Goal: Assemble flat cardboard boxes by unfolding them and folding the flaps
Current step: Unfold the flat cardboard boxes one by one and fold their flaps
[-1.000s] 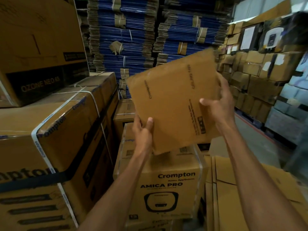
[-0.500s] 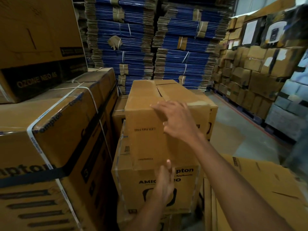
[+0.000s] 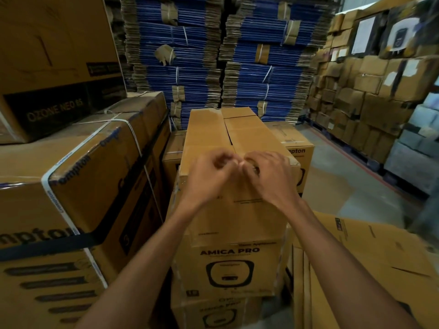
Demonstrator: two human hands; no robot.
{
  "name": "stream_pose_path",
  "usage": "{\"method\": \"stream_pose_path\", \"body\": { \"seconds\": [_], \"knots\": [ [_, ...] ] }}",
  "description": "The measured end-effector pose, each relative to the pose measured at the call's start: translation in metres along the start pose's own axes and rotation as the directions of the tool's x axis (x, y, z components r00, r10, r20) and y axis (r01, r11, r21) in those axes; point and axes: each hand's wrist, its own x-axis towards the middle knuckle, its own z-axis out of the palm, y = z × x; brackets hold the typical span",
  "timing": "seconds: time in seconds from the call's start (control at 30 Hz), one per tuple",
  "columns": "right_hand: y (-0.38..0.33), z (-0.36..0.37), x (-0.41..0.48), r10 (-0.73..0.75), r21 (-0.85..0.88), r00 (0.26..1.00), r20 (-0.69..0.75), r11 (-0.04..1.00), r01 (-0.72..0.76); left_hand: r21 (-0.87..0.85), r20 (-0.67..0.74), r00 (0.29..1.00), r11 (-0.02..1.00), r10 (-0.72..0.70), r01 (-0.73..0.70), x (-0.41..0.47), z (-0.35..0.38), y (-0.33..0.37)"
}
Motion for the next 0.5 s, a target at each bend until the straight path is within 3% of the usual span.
{"method": "stream_pose_path", "body": {
  "seconds": [0.1,0.2,0.3,0.5],
  "knots": [
    [-0.015,-0.003,0.01,0.112,-0.093,0.991,0.074,0.99,-0.105,0.313,0.004,0.999,0.948,0.052,-0.051,0.049,-0.005,-0.001],
    [-0.029,-0.005,0.025,0.266,-0.167,0.943,0.198,0.958,-0.235,0.549,0.136,0.986,0.836,-0.1,0.009,0.083,0.003,-0.03],
    [-0.037,-0.011,0.039,0.352,-0.182,0.889,0.294,0.933,-0.309,0.608,0.177,0.976,0.794,-0.123,-0.011,0.095,0.012,-0.046],
    [-0.047,-0.021,0.056,0.367,-0.298,0.84,0.4,0.919,-0.259,0.627,0.238,0.958,0.779,-0.162,-0.024,0.097,0.013,-0.057]
  ]
}}
